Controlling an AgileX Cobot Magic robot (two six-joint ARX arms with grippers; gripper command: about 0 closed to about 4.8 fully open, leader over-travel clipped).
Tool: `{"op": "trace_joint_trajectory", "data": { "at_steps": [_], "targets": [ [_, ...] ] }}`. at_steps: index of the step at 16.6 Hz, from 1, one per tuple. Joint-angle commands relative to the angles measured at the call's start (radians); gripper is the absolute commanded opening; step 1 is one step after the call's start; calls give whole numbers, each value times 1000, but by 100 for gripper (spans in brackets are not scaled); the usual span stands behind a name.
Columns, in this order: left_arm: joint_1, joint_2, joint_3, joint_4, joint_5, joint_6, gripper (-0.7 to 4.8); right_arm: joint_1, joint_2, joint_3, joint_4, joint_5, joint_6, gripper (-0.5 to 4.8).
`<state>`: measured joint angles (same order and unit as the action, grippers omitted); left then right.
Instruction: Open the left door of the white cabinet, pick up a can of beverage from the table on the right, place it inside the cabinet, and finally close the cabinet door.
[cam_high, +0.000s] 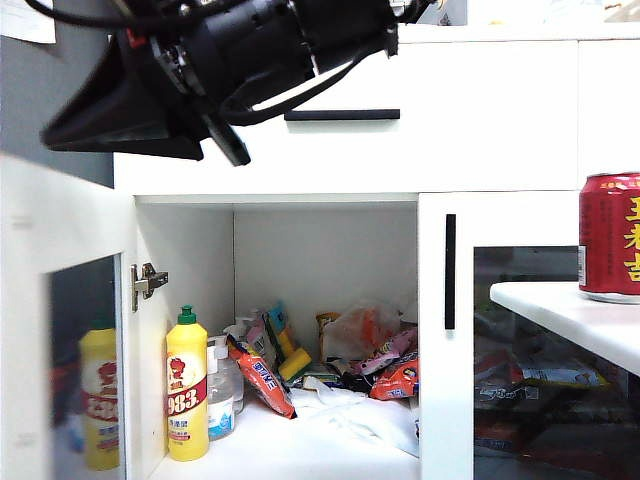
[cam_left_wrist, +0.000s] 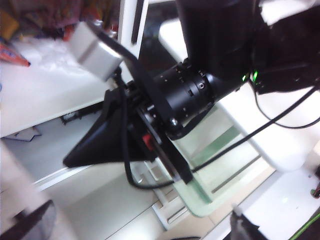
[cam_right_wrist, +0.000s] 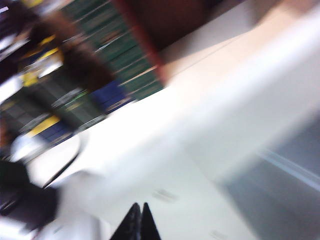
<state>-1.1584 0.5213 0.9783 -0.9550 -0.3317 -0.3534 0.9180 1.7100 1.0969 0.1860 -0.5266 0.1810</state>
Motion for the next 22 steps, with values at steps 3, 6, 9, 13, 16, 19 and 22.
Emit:
{"op": "trace_joint_trajectory", "data": {
  "at_steps": [3, 6, 9, 13, 16, 19, 22],
  "targets": [
    [-1, -19, 1, 73, 41, 5, 479, -134, -308, 5, -55, 250, -27, -5],
    [-1, -3, 1, 261, 44, 34, 479, -283, -694, 5, -244, 545, -177, -5],
    [-1, 65, 1, 410, 73, 115, 479, -330, -986, 4, -476, 799, -213, -5],
    [-1, 229, 1, 577, 156, 118, 479, -328, -1256, -137, -765, 1030, -99, 144],
    [0, 322, 1, 632, 164, 118, 475, -327, -1337, -431, -503, 1023, -55, 479],
    [2, 334, 1, 593, 162, 146, 475, -328, -1268, -644, -249, 1084, -135, 479],
    [2, 334, 0, 527, 141, 215, 475, -346, -1127, -801, 8, 1091, -145, 479]
  ]
}}
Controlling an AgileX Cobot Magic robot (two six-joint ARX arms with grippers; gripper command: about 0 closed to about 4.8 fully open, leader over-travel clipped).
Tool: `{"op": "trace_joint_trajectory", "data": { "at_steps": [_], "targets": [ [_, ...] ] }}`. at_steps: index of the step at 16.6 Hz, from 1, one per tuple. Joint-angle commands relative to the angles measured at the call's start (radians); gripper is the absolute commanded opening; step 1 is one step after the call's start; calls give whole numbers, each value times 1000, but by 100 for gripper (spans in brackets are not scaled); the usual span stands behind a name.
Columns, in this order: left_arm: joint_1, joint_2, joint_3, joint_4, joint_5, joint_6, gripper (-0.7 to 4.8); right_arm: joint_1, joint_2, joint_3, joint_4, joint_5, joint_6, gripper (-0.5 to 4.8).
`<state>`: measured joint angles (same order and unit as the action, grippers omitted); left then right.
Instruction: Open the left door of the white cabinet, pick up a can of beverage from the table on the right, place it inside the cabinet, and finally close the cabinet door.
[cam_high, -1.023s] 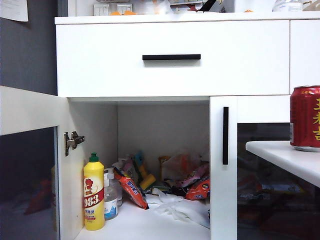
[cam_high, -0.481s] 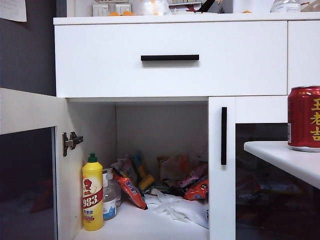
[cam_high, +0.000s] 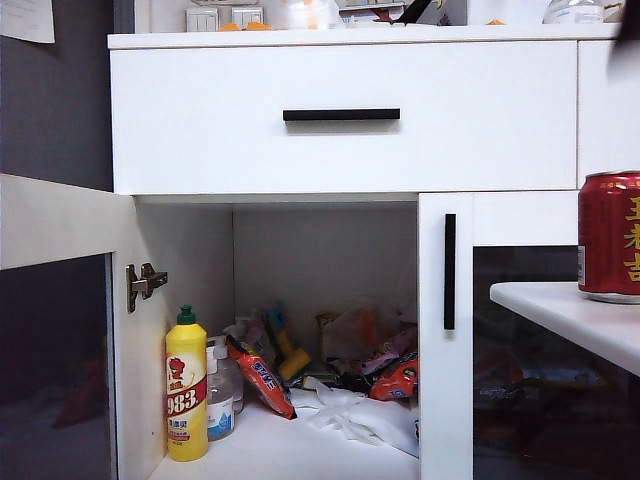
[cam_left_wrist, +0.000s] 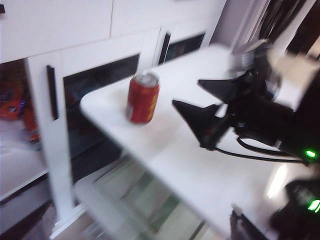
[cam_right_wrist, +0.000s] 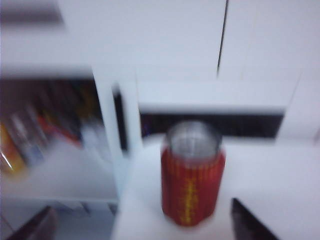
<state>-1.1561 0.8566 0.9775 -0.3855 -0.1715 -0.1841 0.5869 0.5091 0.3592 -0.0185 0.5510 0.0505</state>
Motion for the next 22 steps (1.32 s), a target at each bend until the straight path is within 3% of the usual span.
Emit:
{"op": "trace_joint_trajectory", "data": {
  "at_steps": [1, 3, 7, 9, 22],
  "targets": [
    [0, -2, 1, -61, -35, 55, 475, -34, 131, -97, 298, 26, -38, 479],
    [1, -2, 0, -89, -56, 58, 475, -135, 306, -142, 520, 8, -44, 479],
    [1, -1, -52, -85, -79, 60, 475, -309, 606, -142, 847, -181, -51, 479],
    [1, -1, -92, -84, -78, 44, 475, -332, 707, -139, 973, -204, -57, 479],
    [1, -2, -142, -78, -75, 8, 475, -400, 946, -41, 1094, -266, -84, 479]
  ]
}}
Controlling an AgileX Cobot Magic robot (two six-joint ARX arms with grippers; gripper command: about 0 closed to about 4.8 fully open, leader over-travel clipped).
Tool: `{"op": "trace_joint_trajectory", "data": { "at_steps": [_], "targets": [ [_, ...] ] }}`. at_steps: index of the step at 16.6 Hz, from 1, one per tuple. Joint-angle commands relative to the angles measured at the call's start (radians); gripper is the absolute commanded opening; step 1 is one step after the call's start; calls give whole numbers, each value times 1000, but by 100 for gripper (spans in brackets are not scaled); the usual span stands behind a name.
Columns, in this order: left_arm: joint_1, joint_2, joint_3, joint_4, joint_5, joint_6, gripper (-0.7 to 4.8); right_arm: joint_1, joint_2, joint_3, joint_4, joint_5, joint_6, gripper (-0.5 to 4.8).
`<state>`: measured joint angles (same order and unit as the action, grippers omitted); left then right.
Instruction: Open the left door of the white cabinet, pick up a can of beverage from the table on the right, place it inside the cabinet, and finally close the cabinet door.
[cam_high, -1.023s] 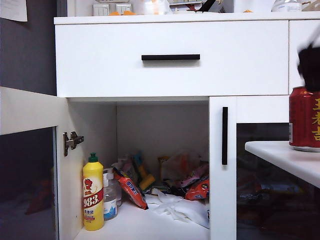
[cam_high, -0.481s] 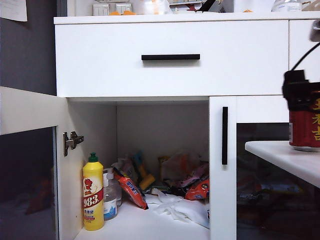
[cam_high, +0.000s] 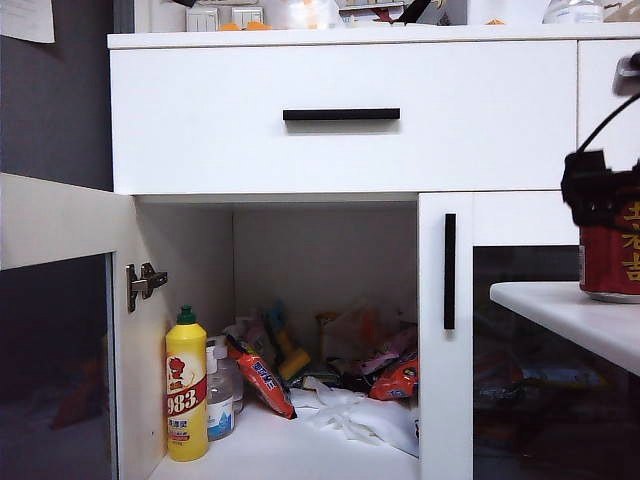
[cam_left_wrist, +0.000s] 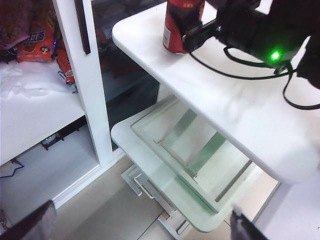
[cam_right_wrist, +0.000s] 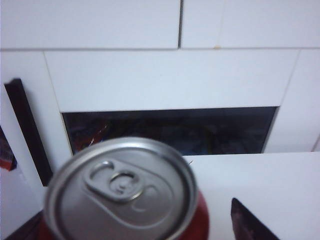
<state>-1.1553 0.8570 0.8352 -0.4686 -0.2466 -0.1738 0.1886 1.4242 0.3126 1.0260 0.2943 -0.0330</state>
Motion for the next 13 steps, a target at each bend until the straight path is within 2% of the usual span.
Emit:
{"op": "trace_joint_trajectory", "data": {
  "at_steps": [1, 12, 13],
  "targets": [
    [0, -2, 0, 5, 0, -3, 475, -2, 45, 5, 54, -9, 3, 479],
    [0, -3, 0, -13, 8, -25, 475, -2, 61, 5, 120, -9, 3, 479],
    [0, -3, 0, -14, 8, -26, 475, -2, 61, 5, 122, -9, 3, 432]
  ]
}}
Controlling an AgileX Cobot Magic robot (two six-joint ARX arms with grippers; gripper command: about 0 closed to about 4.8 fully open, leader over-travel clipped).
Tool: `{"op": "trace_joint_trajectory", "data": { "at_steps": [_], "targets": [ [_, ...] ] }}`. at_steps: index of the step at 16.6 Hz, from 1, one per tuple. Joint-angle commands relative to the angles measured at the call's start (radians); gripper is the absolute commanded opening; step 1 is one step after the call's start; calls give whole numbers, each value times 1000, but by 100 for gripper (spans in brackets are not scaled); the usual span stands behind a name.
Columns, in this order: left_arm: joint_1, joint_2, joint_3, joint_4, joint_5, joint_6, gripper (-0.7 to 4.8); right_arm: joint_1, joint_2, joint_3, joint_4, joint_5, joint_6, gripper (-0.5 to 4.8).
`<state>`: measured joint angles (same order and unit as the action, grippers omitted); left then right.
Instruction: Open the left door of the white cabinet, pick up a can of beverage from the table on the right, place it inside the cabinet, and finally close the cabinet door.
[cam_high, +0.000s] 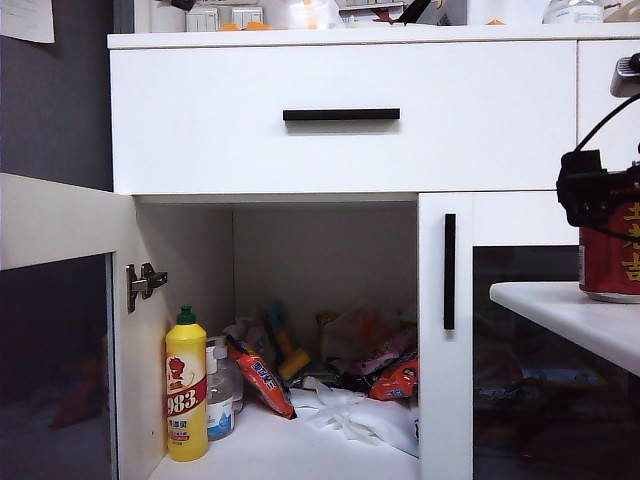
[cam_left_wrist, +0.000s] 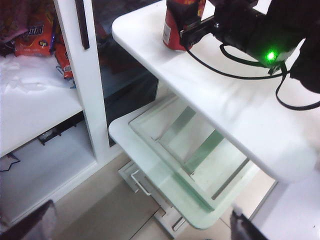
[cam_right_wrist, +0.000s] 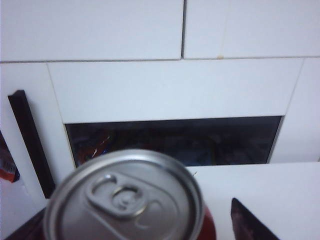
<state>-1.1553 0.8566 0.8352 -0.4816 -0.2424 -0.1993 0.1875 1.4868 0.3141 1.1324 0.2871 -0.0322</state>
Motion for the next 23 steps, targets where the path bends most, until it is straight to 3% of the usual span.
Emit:
{"op": "trace_joint_trajectory", "data": {
  "at_steps": [1, 2, 10, 15, 19, 21, 23],
  "targets": [
    [0, -3, 0, -3, 4, 0, 475, 0, -2, 4, 15, -2, 2, 341],
    [0, -3, 0, -3, 4, 0, 475, -1, -2, 4, 14, -2, 2, 272],
    [0, -39, 0, -30, 29, -18, 459, 51, -43, 9, 31, -65, -2, 273],
    [0, -148, 1, -77, 11, -19, 455, 220, -220, 61, -89, -92, -2, 273],
    [0, -258, 1, -193, -80, -26, 456, 343, -243, 282, -313, -214, -2, 273],
    [0, -304, 1, -230, -112, -27, 456, 346, -183, 375, -339, -269, -1, 273],
    [0, -337, 0, -289, -121, -79, 456, 346, -37, 474, -324, -290, 33, 273]
  ]
}}
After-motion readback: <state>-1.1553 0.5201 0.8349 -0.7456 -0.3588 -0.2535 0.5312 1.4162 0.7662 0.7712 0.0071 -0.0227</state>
